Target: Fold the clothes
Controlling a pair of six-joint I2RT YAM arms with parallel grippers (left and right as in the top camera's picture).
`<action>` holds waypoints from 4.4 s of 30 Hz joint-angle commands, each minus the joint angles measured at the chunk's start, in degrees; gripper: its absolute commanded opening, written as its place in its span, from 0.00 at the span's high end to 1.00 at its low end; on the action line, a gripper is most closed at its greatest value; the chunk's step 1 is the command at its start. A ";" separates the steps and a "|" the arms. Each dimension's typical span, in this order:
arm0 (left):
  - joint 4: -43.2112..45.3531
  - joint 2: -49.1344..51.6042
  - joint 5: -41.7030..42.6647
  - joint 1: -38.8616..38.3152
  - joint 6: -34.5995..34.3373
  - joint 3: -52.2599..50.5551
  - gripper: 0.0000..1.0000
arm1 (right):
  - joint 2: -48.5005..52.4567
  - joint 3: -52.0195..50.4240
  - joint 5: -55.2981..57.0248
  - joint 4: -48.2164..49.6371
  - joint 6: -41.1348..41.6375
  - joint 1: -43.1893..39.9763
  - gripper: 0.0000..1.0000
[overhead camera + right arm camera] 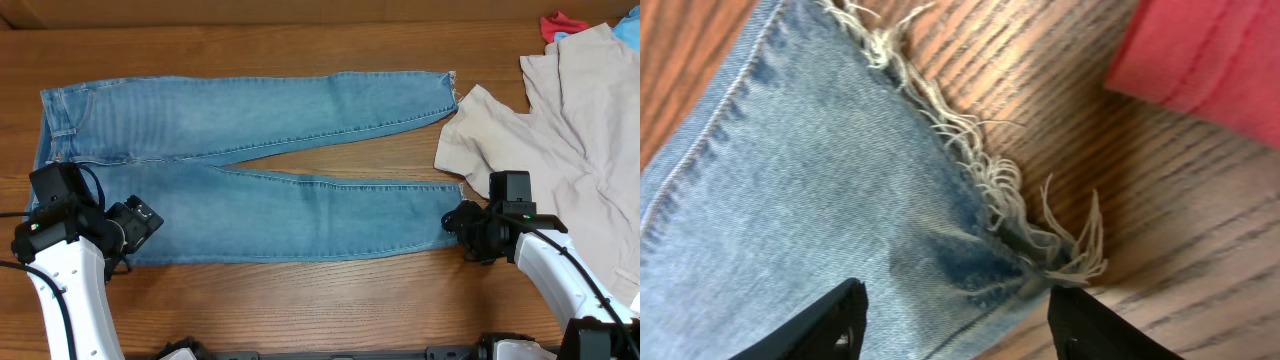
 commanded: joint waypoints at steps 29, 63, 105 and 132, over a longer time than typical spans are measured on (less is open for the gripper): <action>-0.96 0.17 -7.15 0.37 -4.09 -0.59 0.00 | 8.11 -0.20 1.90 -1.77 -0.85 -0.35 0.96; 30.80 28.48 4.87 25.44 4.50 -0.44 0.16 | 8.11 -0.20 1.88 -1.81 -2.34 -0.35 0.94; 37.86 34.16 2.05 25.90 5.68 -0.46 0.58 | 8.11 -0.20 2.03 -2.10 -2.32 -0.35 0.90; 21.31 8.04 15.87 27.91 -1.16 -0.39 0.96 | 3.17 11.98 4.48 -14.71 -4.09 -0.35 0.96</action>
